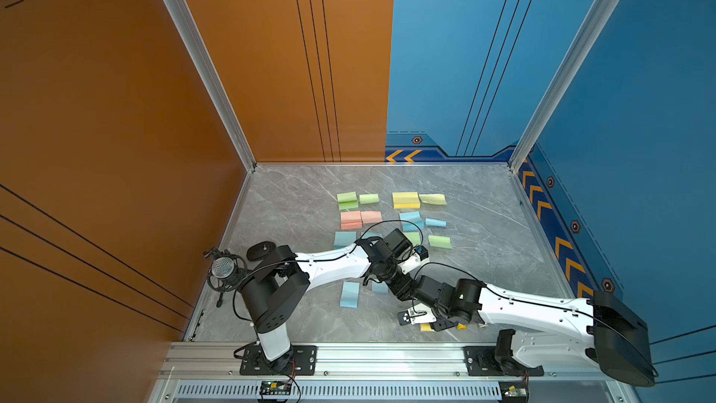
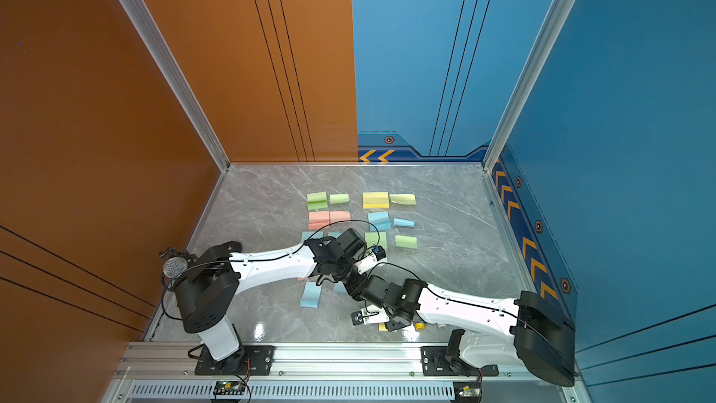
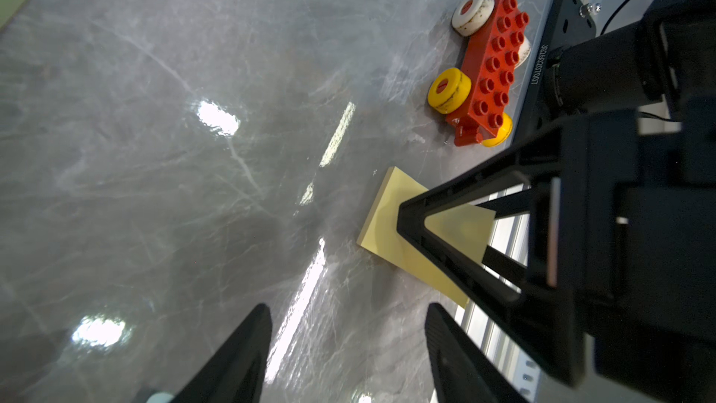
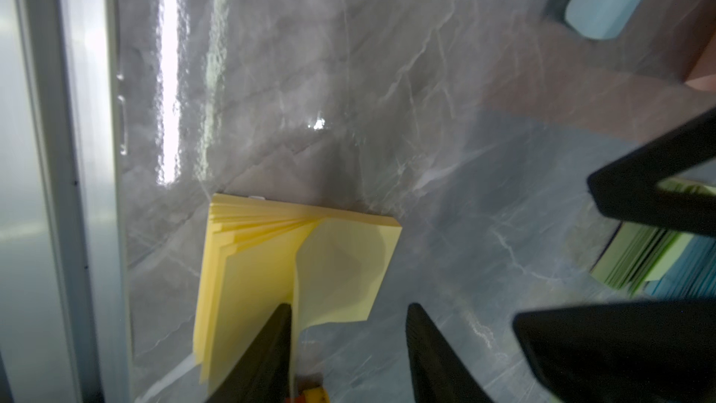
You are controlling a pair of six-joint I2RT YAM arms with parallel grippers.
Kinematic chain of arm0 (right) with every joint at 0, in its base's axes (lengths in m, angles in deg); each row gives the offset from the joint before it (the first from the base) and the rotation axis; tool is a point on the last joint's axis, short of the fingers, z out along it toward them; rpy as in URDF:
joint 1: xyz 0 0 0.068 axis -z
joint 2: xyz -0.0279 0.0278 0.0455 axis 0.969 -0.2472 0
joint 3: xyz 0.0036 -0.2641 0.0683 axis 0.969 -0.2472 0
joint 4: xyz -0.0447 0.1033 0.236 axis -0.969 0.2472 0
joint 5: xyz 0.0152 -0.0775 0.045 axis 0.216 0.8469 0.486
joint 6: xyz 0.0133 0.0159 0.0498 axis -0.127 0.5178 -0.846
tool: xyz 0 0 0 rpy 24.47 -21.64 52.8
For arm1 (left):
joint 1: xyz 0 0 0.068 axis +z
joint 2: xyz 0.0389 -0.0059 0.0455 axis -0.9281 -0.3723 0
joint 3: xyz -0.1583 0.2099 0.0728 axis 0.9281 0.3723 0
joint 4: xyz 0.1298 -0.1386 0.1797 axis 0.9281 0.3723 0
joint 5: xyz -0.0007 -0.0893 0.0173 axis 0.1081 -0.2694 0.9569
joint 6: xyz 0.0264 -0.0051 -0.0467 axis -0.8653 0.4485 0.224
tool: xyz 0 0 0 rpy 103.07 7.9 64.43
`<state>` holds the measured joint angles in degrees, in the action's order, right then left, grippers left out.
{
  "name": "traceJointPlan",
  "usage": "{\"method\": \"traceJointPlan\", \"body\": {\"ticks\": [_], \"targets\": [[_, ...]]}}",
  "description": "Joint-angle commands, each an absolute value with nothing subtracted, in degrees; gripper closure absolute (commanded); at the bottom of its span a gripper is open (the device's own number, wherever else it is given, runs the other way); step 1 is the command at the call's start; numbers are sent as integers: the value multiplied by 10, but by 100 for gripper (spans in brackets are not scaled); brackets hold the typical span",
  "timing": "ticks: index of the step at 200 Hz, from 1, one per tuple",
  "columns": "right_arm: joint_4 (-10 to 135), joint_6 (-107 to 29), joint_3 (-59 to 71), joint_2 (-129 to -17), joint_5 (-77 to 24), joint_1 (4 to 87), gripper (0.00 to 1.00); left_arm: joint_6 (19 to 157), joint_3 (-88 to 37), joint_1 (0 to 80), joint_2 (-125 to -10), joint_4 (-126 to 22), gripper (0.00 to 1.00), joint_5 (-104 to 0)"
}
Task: Tear off pages from different memo pads
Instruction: Pick up the memo pad from the center of the board.
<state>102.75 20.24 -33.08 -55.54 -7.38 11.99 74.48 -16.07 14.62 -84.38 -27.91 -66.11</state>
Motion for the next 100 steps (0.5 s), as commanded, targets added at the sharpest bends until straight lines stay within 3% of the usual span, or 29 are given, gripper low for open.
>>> {"method": "traceJointPlan", "body": {"ticks": [1, 32, 57, 100], "targets": [[1040, 200, -318, -560, -110, 119, 62, 745, -154, 151, -832, -273, 34, -658], [1062, 222, -308, -548, -108, 121, 100, 743, -152, 151, -828, -273, 34, -654], [1096, 235, -284, -518, -116, 139, 100, 755, -152, 153, -815, -273, 35, -648], [1109, 217, -240, -423, -142, 219, 100, 771, -139, 151, -737, -278, 23, -587]]}}
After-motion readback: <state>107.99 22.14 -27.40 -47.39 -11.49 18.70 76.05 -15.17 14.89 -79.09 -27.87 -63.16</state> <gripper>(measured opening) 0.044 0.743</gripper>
